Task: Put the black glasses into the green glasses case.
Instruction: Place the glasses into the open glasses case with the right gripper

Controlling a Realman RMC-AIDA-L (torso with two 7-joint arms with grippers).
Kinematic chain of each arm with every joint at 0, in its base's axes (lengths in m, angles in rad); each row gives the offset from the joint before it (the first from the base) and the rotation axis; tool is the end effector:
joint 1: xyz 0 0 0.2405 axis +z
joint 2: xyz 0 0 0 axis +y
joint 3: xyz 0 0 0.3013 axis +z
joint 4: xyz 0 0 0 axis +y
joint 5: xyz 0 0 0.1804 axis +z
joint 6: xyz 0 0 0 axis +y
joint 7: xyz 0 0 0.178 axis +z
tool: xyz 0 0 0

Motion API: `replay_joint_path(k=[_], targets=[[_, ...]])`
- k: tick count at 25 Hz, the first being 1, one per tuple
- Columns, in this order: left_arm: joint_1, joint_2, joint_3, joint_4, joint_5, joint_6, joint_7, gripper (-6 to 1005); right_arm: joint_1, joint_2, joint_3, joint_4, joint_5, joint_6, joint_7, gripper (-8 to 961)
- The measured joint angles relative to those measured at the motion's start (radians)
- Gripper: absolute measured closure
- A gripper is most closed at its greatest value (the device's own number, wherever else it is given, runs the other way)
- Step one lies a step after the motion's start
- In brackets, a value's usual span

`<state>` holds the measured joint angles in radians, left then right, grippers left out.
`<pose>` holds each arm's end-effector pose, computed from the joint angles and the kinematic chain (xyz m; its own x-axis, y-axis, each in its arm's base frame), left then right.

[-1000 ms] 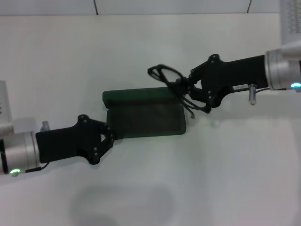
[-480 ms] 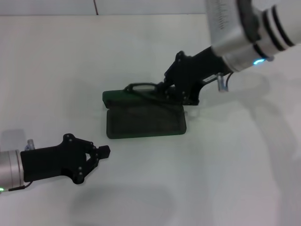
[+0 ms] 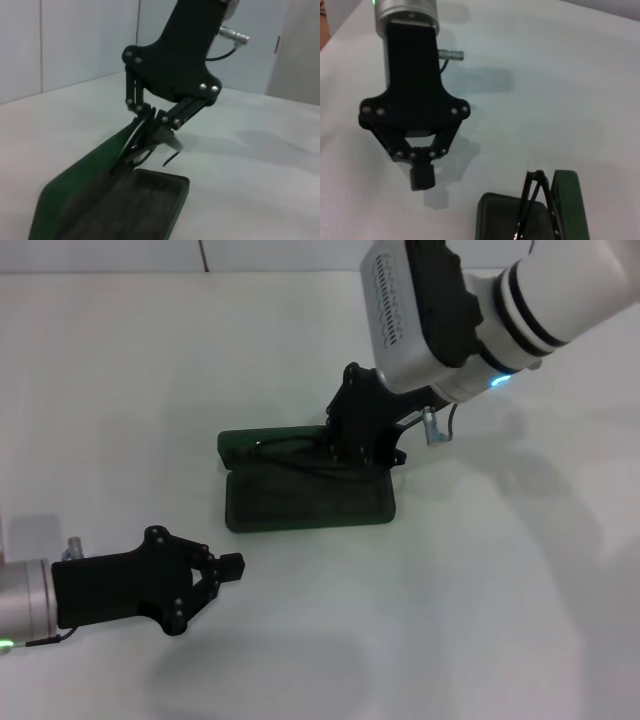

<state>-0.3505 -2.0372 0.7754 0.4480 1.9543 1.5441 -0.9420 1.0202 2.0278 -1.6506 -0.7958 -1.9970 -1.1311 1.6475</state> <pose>-0.3289 0.2608 -0.0733 0.8610 0.2364 0.4503 0.3539 -0.9144 -0.1967 0.1058 0.4098 -0.1335 0.9508 0.2844 0.1228 0.2948 -0.9524 -0.0774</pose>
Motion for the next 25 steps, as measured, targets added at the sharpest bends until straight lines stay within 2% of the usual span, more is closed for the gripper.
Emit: replay_joint_path(k=[9,25], targets=[[-0.003,-0.004,0.009,0.0,0.0,0.005,0.0,950,0.006,0.0,-0.063,0.007,0.031,0.052,0.006,748],[-0.003,-0.005,0.015,-0.002,0.0,0.005,0.0,947,0.007,0.0,-0.073,-0.004,0.038,0.047,0.041,743]])
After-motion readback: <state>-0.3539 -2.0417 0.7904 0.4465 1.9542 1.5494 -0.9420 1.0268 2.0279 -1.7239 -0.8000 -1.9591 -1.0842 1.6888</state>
